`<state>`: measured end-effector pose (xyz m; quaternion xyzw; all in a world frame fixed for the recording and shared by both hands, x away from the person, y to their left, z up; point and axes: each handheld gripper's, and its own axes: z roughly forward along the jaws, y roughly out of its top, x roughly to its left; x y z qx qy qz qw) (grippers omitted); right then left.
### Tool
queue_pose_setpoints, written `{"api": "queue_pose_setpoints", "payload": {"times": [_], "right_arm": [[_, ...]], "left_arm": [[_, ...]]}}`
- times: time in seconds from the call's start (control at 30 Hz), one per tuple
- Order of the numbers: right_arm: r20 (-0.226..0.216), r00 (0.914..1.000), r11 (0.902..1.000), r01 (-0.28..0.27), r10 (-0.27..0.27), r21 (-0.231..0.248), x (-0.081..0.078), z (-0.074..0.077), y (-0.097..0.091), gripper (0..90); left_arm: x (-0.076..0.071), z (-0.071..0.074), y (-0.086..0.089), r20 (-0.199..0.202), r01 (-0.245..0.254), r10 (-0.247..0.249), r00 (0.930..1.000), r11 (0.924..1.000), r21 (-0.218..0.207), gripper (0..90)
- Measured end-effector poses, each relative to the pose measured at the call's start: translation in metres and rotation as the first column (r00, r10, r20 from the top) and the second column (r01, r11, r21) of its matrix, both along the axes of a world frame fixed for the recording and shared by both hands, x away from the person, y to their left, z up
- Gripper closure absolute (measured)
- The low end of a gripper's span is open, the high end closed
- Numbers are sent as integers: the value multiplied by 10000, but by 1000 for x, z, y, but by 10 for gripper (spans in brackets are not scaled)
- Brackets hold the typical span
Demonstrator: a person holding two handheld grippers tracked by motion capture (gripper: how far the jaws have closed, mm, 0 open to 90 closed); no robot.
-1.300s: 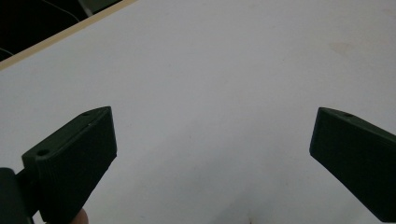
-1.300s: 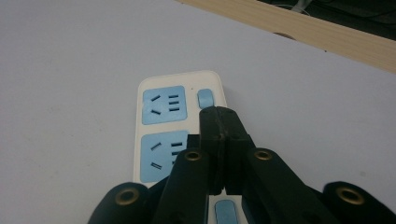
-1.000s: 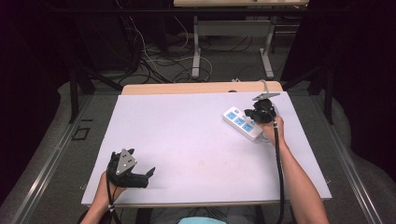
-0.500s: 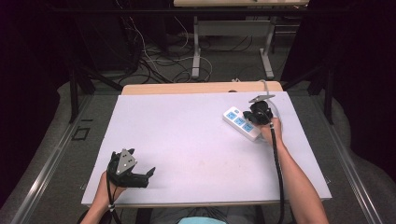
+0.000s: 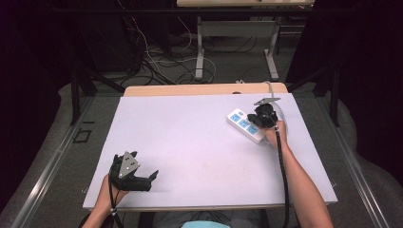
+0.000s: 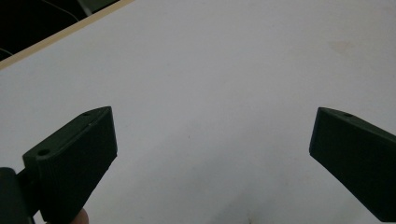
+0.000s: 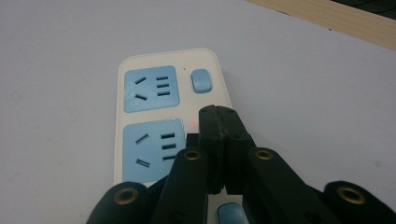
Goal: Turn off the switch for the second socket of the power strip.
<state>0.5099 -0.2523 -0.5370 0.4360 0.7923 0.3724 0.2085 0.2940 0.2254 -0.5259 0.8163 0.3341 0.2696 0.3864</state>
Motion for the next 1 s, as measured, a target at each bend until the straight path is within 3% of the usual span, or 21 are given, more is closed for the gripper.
{"api": "queue_pose_setpoints", "payload": {"times": [0.3,0.77,1.0], "right_arm": [[-84,9998,9998,183,-183,7,-1,0,2,886],[253,9990,9987,377,-368,-355,-2,-1,6,898],[108,9990,9990,441,-440,-71,-2,-1,4,900]], "left_arm": [[0,0,0,-38,44,-44,10000,10000,57,7],[0,0,-1,-27,43,-42,10000,9999,96,7],[0,0,-1,-38,43,-43,10000,9999,98,7]]}}
